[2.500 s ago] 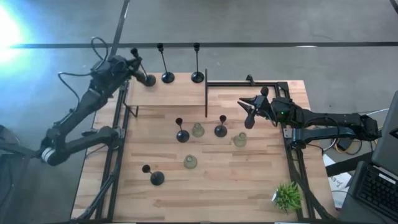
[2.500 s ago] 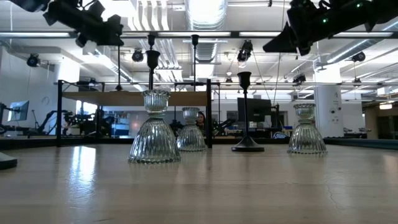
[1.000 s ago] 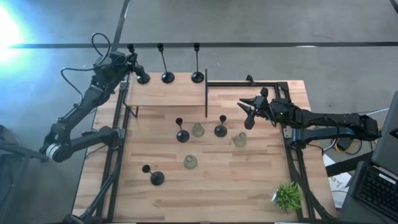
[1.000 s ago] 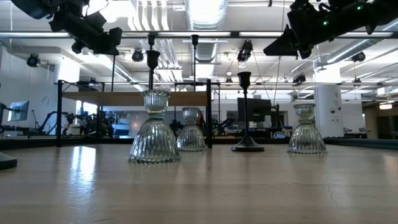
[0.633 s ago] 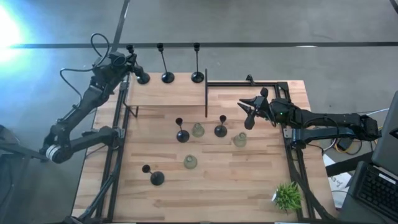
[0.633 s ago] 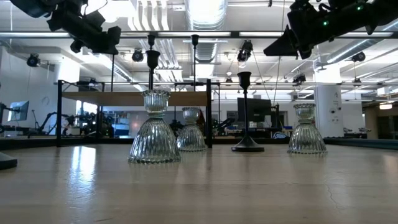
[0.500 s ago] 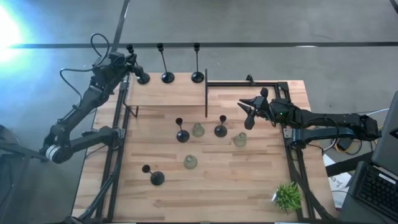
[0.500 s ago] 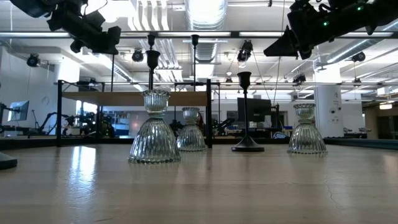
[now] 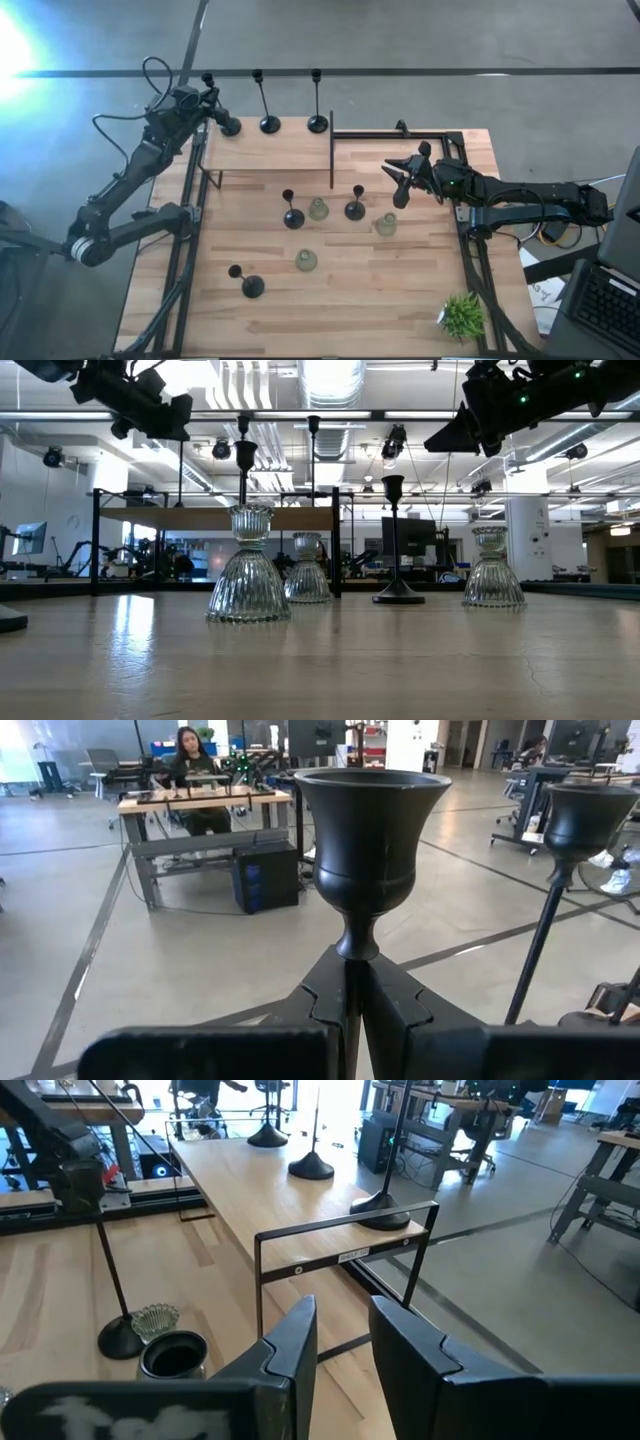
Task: Pick & Place candle stick holders
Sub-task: Put the large black candle holder on the shelf
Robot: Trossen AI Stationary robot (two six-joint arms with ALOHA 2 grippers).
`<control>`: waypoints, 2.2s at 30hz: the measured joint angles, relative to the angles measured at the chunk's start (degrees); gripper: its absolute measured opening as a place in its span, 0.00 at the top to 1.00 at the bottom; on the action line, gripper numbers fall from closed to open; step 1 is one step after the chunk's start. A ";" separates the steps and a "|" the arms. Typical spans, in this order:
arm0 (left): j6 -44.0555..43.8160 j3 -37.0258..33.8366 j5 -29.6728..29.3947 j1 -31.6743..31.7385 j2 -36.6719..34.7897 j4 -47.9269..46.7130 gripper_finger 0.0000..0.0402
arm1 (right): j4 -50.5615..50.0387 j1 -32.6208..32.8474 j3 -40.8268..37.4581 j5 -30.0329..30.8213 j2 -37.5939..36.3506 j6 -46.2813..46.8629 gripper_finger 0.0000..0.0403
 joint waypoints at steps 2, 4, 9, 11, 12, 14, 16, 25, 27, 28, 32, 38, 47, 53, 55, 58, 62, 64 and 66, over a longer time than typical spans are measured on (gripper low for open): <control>0.66 0.00 -1.25 -0.15 0.32 0.15 0.96 | 0.00 0.00 0.00 0.00 -0.01 0.06 0.79; 1.60 0.00 -3.21 -0.84 0.83 0.15 0.96 | 0.00 0.00 0.00 0.00 0.00 0.07 0.80; 3.67 0.00 -7.38 -2.56 2.19 1.02 0.96 | 0.02 0.04 0.00 0.00 0.00 0.49 0.82; 3.88 0.00 -8.62 -2.93 2.42 1.44 0.96 | 0.02 0.04 0.00 0.00 0.00 0.49 0.82; 3.99 0.00 -8.87 -2.95 2.43 1.59 0.96 | 0.02 0.03 0.00 0.00 0.00 0.47 0.82; 3.90 0.00 -9.23 -2.99 2.57 2.10 0.96 | 0.02 0.02 0.00 0.00 0.00 0.47 0.81; 3.12 0.00 -9.51 -2.99 2.71 2.67 0.96 | 0.02 0.02 0.00 0.00 0.00 0.47 0.81; 2.95 0.00 -10.56 -3.06 3.30 3.39 0.96 | 0.02 0.04 0.00 0.00 0.00 0.47 0.77; 3.05 0.00 -11.00 -3.10 3.40 3.39 0.96 | 0.03 0.04 0.00 0.00 0.00 0.47 0.78; 3.18 0.00 -11.20 -3.18 3.46 3.37 0.96 | 0.03 0.04 0.00 0.00 0.00 0.47 0.78; 4.27 -0.03 -12.07 -3.64 3.82 3.36 0.96 | 0.02 0.04 0.00 0.00 0.00 0.47 0.80; 4.97 -0.04 -12.87 -3.98 4.10 3.50 0.96 | 0.04 0.03 0.00 0.00 0.00 0.45 0.82; 4.06 -0.17 -13.08 -4.00 4.06 2.78 0.89 | 0.02 0.04 0.00 0.00 0.00 0.44 0.79; 3.99 -0.17 -12.76 -4.00 3.82 2.57 0.96 | 0.02 0.04 0.00 0.00 0.00 0.44 0.77; 3.96 -0.17 -12.43 -4.00 3.64 2.51 0.96 | 0.02 0.02 0.00 -0.01 0.00 0.52 0.78; 3.52 -0.17 -12.24 -4.00 3.50 2.51 0.96 | 0.00 0.02 0.00 0.00 0.00 0.59 0.79; 3.42 -0.15 -11.56 -4.00 3.03 2.57 0.96 | -0.23 0.04 0.00 0.00 0.00 0.71 0.81; 3.43 -0.15 -11.38 -4.00 3.01 2.43 0.96 | -0.39 0.04 0.00 -0.02 0.00 0.75 0.82; 3.63 -0.15 -11.35 -4.00 3.01 2.23 0.96 | -0.40 0.03 0.00 -0.01 0.00 0.80 0.82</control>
